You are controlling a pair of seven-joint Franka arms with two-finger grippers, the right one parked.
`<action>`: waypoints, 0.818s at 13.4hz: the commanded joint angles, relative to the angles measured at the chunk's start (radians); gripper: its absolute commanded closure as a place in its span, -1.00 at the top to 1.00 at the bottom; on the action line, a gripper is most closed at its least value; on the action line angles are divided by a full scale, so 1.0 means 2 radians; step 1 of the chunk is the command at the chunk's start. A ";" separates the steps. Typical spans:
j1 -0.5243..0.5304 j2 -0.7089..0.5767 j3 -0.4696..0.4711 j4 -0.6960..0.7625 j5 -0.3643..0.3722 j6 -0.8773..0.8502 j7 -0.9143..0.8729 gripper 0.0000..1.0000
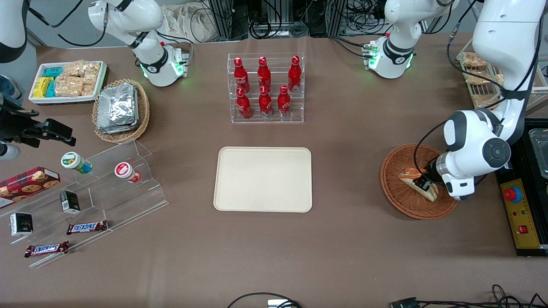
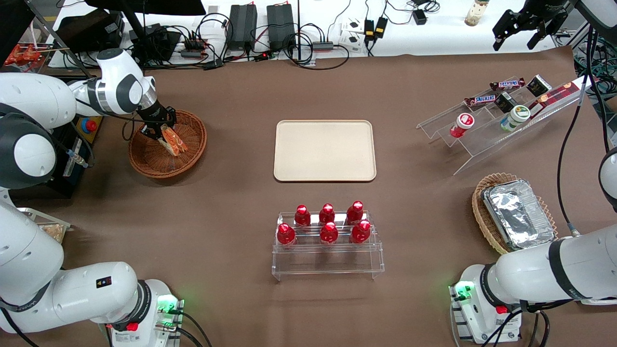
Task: Place sandwich from basket to tray
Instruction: 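Lift the sandwich and carry it toward the cream tray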
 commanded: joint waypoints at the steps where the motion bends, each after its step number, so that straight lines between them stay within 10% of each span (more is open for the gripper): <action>1: -0.010 -0.009 -0.005 0.039 0.008 -0.065 -0.005 -1.00; 11: -0.138 -0.005 -0.007 0.184 0.007 -0.226 0.120 -1.00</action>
